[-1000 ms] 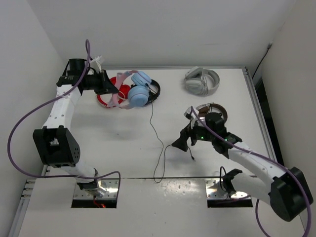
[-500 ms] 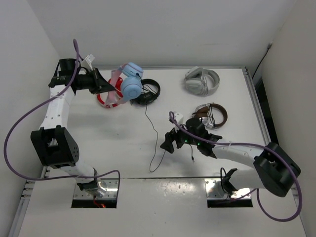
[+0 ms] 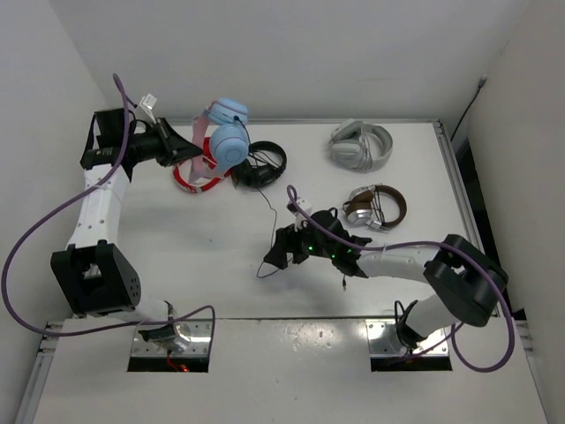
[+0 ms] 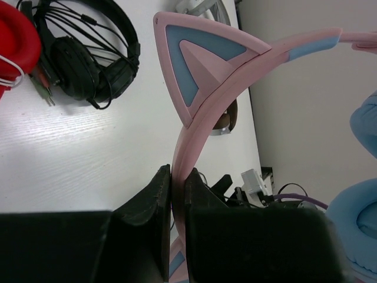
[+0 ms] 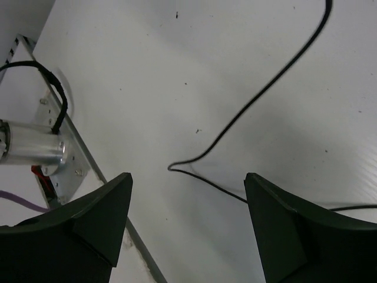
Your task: Wrap the headphones
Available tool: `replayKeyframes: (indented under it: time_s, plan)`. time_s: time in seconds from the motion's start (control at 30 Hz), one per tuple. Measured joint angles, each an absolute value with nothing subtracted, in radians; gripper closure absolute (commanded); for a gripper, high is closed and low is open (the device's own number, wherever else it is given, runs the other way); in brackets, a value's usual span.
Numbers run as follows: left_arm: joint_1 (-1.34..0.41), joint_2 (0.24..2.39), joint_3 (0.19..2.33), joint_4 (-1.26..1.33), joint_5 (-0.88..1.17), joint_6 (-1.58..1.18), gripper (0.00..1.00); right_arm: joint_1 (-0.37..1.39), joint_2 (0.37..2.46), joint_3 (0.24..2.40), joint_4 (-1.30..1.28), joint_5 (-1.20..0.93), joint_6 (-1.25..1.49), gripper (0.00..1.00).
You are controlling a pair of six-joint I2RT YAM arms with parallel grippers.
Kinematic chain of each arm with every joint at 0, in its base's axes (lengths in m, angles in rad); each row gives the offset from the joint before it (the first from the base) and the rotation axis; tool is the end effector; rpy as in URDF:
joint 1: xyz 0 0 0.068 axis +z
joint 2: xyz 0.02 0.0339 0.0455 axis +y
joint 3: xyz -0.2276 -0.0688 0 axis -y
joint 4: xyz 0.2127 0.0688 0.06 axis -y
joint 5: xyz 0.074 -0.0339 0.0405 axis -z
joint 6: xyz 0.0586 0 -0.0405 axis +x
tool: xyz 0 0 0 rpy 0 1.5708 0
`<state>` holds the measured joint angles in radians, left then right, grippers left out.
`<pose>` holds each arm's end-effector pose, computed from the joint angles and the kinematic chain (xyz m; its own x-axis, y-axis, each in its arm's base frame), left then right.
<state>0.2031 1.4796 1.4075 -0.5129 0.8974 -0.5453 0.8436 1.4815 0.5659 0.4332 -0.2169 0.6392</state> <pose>0.3108 0.0172 0.3236 -0.7283 -0.4802 -0.4889 0.1577 0.5769 -0.8015 0.1854 0.2274 0.1472 -0.7583 0.0242 -0.6514 -0.5032 0.6135 0.6086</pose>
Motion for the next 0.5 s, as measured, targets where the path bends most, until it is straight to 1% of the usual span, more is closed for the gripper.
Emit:
replayKeyframes:
  time_s: [0.1, 0.3, 0.5]
  plan:
    - [0.203, 1.472, 1.363, -0.477, 0.898, -0.581, 1.0, 0.851, 1.525, 0.614, 0.435, -0.193, 0.665, 0.23]
    - [0.203, 1.468, 1.323, -0.438, 0.897, -0.625, 1.0, 0.842, 1.594, 0.682, 0.428, -0.09, 0.714, 0.34]
    - [0.207, 1.439, 1.282, -0.377, 0.896, -0.691, 1.0, 0.837, 1.618, 0.694, 0.379, 0.001, 0.799, 0.38]
